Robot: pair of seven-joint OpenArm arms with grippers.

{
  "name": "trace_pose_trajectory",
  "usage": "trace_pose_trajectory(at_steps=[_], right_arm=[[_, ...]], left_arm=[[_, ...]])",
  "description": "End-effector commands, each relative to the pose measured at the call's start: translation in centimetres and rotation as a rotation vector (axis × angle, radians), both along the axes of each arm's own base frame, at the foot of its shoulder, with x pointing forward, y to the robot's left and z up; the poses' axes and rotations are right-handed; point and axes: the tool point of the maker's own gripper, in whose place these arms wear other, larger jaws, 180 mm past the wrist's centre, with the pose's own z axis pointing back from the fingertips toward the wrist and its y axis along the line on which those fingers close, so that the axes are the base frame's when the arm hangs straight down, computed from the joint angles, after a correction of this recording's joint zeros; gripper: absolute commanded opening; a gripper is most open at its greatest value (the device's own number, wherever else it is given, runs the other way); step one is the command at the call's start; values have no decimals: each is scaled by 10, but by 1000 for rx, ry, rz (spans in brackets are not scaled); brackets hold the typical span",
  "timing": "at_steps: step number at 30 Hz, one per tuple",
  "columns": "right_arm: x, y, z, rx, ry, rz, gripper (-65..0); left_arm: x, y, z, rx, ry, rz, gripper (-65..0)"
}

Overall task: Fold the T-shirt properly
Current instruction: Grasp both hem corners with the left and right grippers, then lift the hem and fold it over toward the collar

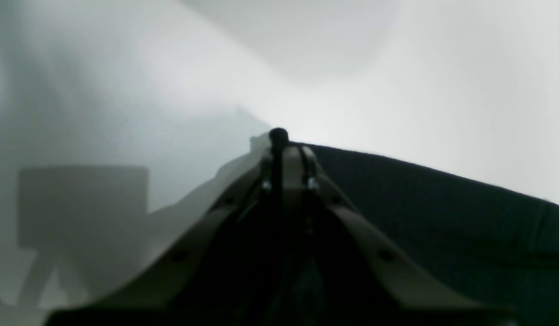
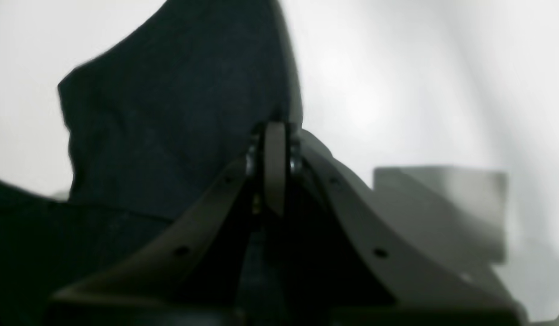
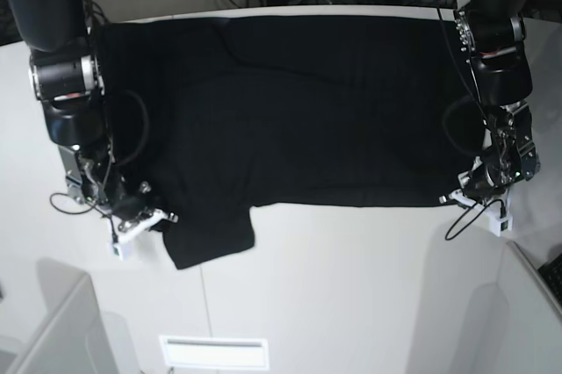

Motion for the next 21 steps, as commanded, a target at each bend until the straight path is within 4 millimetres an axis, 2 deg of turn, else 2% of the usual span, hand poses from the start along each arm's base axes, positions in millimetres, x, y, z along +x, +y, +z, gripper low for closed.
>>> trace_pose_trajectory(at_steps=[1,5,8,13,16,19,21], right_arm=[[13,-5,15,-20,-29,-13,-650],[13,-4,17,-38,-42,-39,-650],[12,-8,22,-47,-64,-33,-650],[14,-24,36,8,-115,-109,-650],[13,-31,42,0,-120,-106,-650],[11,-29,44,-4,-108,-83,-650],[10,-26,48,-6,-125,-69,-650]], left_arm=[[3,3,8,16,6,-13,-650],[6,1,24,52,-47,-38,-650],[3,-1,27,66,-60,-51,-650],[0,-1,29,78,-65,-61,-650],[3,-4,41,97,-101,-76,-650],[8,-8,54,108,-137,-89,-650],[7,-13,53,100,-125,-97,-650]])
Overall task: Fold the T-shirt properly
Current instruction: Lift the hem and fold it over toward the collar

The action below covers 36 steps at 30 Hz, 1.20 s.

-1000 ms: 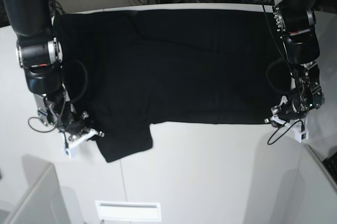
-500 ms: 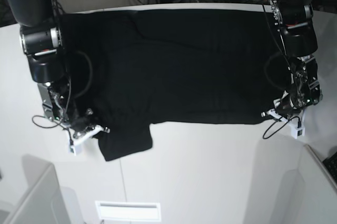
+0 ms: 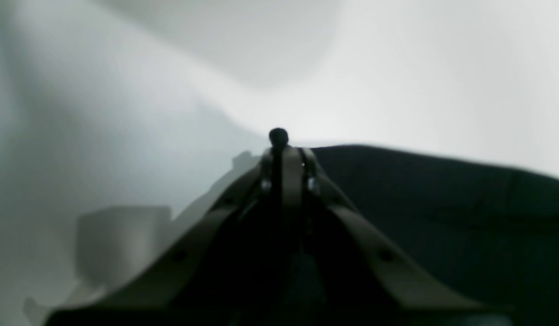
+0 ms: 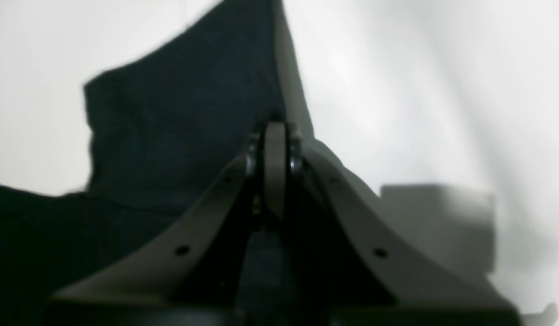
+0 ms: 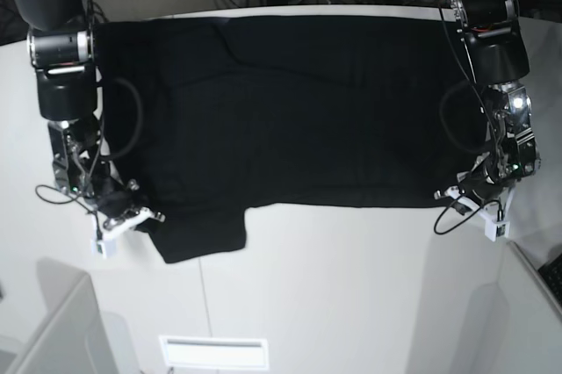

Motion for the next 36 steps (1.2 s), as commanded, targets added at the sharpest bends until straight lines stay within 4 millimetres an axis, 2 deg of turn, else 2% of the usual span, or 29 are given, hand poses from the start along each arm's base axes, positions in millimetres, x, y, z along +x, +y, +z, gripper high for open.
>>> trace_pose_trajectory(at_steps=[1,4,7,13,19,25,29,32,36], right_arm=[[15,-5,24,4,-75,-5,-650],[11,-6,31,-7,-95,12,-650],[6,-5,32,-11,-80,31,-650],[-5,-18,41,18,-90,-4,-650],[-21,-18,45,20,-86,10,-650],[-33,-20,47,19,-71,17,-650],[-38,-18,49,14,-79,26,-650],[-50,-13,46,10,-66,46,-650],[-59,-26,53,16,-62,14,-650]], left_arm=[[7,3,15,8,-30,-4,-650],[5,0,24,21,-45,-18,-650],[-3,8,34,33,-80,6,-650],[-18,13,32,57,-75,5,-650],[-30,5,37,79,-90,-22,-650],[-46,3,45,-97,-112,21,-650],[-52,-2,57,-87,-128,-1,-650],[-60,-1,65,-69,-146,-3,-650],[-69,9,73,-47,-164,17,-650]])
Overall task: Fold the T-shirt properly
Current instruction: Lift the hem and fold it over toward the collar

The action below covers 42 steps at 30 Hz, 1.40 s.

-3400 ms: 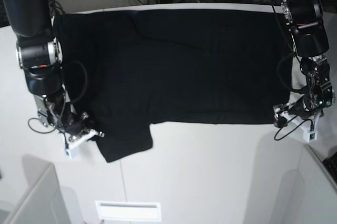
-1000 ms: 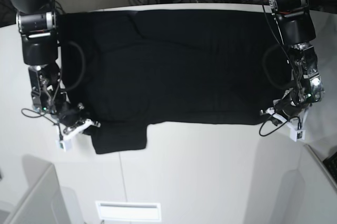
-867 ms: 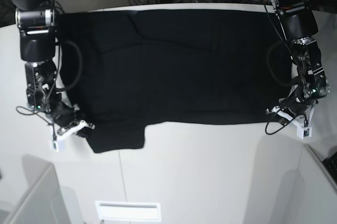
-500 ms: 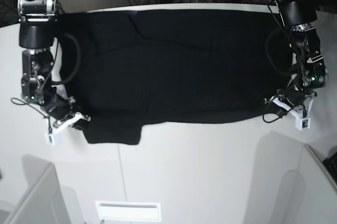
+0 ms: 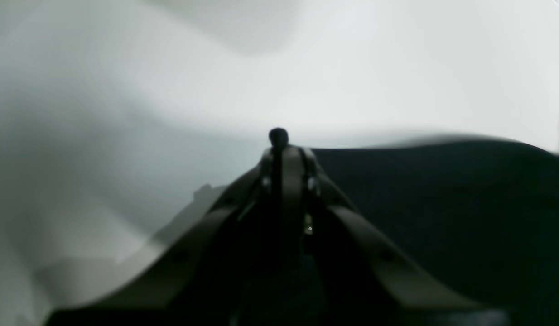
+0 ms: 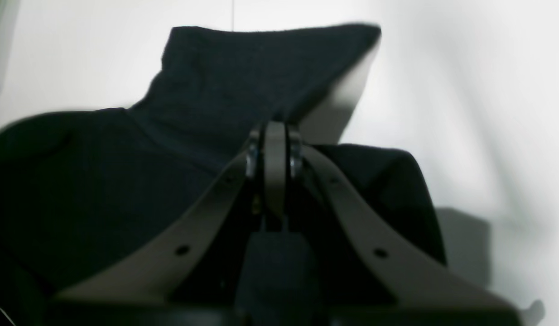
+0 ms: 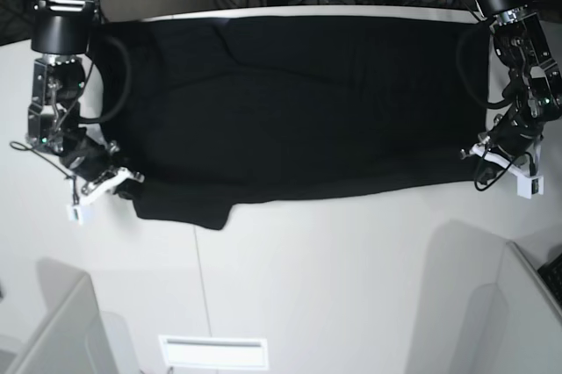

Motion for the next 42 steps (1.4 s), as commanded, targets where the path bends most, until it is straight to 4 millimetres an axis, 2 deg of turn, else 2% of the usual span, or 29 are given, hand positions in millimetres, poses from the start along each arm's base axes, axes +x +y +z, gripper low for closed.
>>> trace_pose_trajectory(at_steps=[1,4,9,14,18,21,23,29,39,42], right_arm=[[15,-12,25,-13,-70,-15,-650],[10,-17,22,-11,-37,-18,-650],[-3,-25,17,-10,-13,-38,-650],[-15,-16,24,-36,-41,-2,-650],[-23,-12,21,-42,-1,26,-650],[-28,-18,19,-41,15,13,-650],[-31,-26,23,-42,17,-7,-650],[-44,-30,41,-48,14,-16,-650],[-71,-23,39,-88,32,18,-650],[-82,-31,38,-97,53,1,-650]], left_arm=[[9,3,20,24,-60,-8,-650],[0,1,15,25,-11,-21,-650],[-7,-3,17,45,-1,-41,-650],[-10,0,16,54,8,-43,-650],[-16,-1,17,72,16,-54,-650],[-22,-5,22,100,9,-73,-650],[-24,-8,25,106,4,-82,-650],[-32,-7,21,116,27,-90,-650],[-40,-14,25,140,25,-116,-650],[-44,-14,23,143,34,-120,-650]])
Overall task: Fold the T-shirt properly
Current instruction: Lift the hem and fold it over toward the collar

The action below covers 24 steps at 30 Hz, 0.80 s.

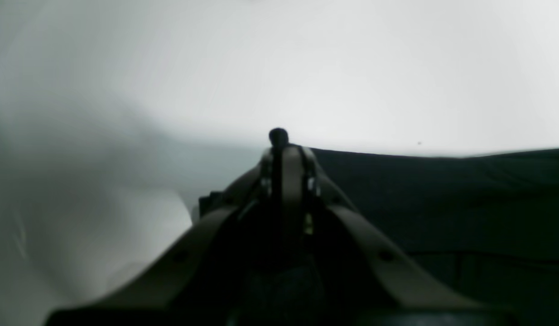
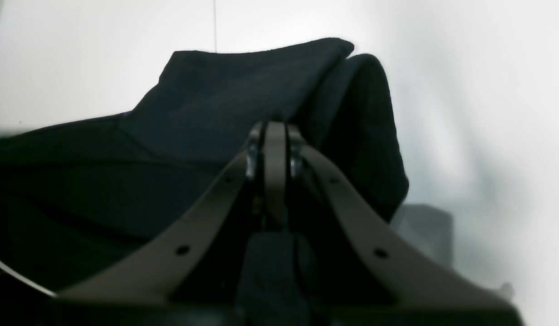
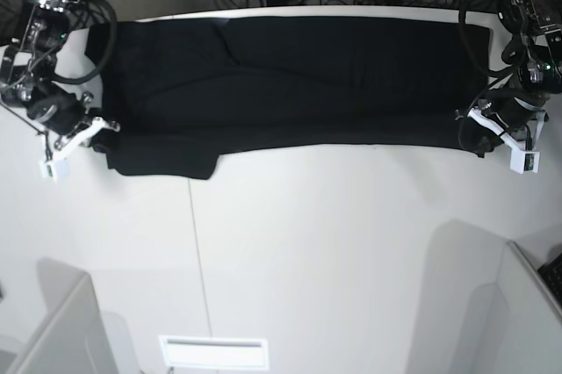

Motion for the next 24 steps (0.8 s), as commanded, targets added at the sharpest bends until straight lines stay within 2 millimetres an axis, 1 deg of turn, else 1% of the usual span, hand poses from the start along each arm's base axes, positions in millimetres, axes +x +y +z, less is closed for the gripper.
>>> trace_pose_trajectory(at_steps=[1,4,7,11,13,15,20,24], right_arm=[[5,-9,14,-25,-35,-2,-650],[-7,-14,16,-24,-3,-22,-650],[-15,-19,21,-29,1,-45,-650],[-22,-9,24,-26,0,-31,-650],[-30,-3,21,-25,16,-22,-650],[-33,-1,24,-35,14,-12,-650],[-46,4,18,-35,46,-3,-650],[-57,5,17,-48,63,7,-650]], left_arm=[[5,5,13,28,-37,-9,-650],[-2,8,9,42,-12,-14,-650],[-2,6,13,49,-22,-24,-650],[-10,4,9,53,-2,-31,-650],[-11,4,8,53,2,-31,-650],[-17,6,6,61,17,-33,-650],[-25,18,15,97,10,-15,-650],[-34,22,11,105,32,-9,-650]])
